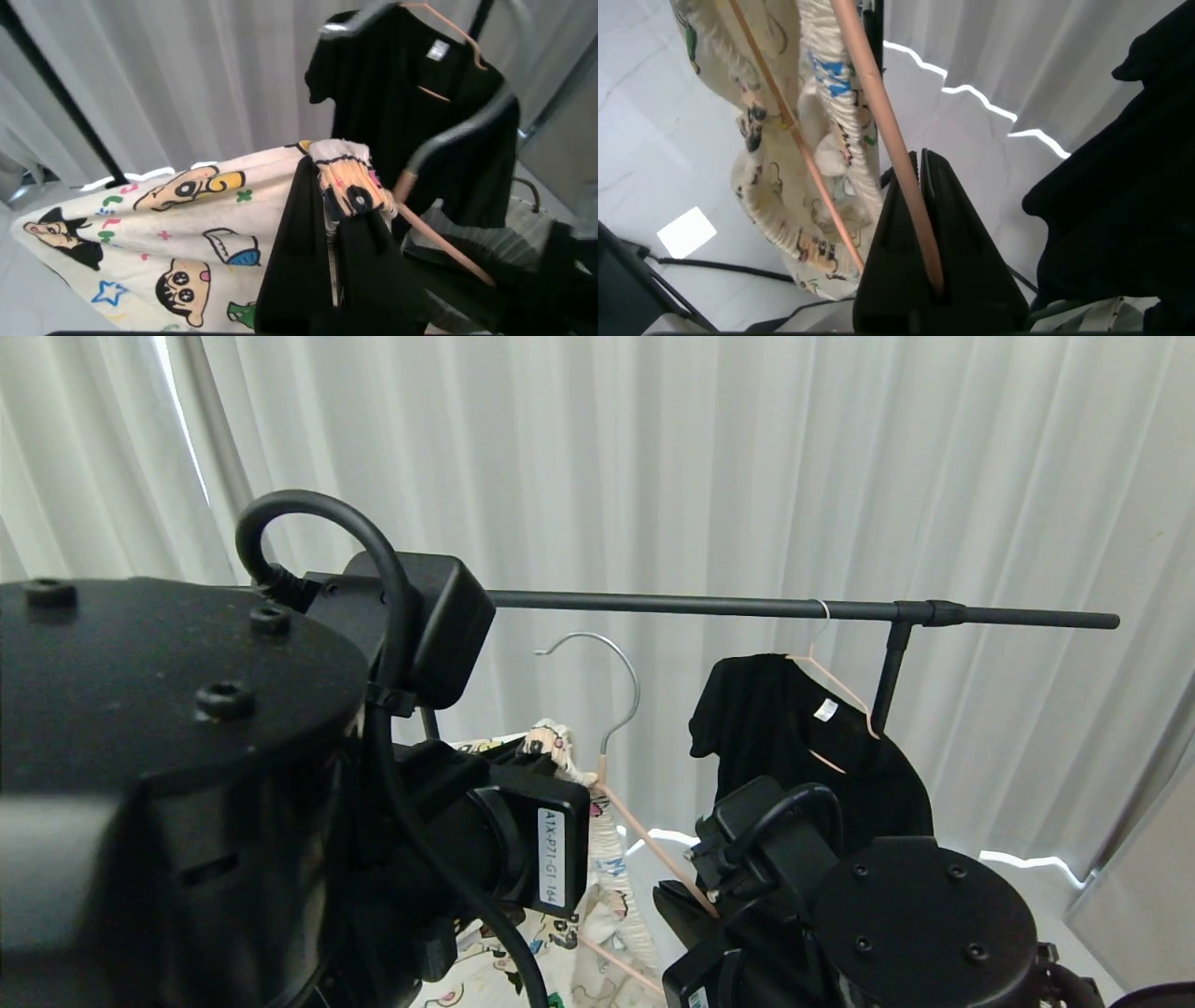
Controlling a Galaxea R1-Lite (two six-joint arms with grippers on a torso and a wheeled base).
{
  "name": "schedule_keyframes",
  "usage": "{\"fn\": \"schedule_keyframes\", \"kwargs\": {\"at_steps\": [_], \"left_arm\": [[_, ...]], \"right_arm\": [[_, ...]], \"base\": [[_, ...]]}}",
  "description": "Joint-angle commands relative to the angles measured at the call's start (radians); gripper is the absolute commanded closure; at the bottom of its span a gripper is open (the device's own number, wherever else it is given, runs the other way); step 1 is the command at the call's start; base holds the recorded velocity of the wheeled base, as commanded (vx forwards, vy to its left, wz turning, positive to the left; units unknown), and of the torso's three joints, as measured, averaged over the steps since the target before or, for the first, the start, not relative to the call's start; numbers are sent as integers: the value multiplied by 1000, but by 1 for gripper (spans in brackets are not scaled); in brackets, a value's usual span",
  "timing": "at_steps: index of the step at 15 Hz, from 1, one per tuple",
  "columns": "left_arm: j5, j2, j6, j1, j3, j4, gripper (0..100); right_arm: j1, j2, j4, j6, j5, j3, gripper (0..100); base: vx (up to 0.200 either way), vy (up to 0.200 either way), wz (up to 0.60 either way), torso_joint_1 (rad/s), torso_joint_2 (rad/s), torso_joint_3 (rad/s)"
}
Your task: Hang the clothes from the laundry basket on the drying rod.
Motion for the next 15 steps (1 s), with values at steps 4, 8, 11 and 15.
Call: {"fn": "schedule_keyframes", "kwargs": {"at_steps": [4,8,11,15], "left_arm": [[1,-7,-1,-12,0,0,100],[-8,-12,-2,-25,0,0,0],[-24,-21,-5,-26,8,0,0],[-24,-45,-5,-57,35,0,0]], "right_arm": [[0,-2,-4,0,-1,2,100],[-1,-2,-6,1,-6,2,100],[-1,-7,-7,12,-30,2,100],[-7,-18,-84,37,-72,8,100]], "base": [[0,0,0,0,0,0],[0,0,0,0,0,0],[0,0,0,0,0,0],[0,0,0,0,0,0]]}}
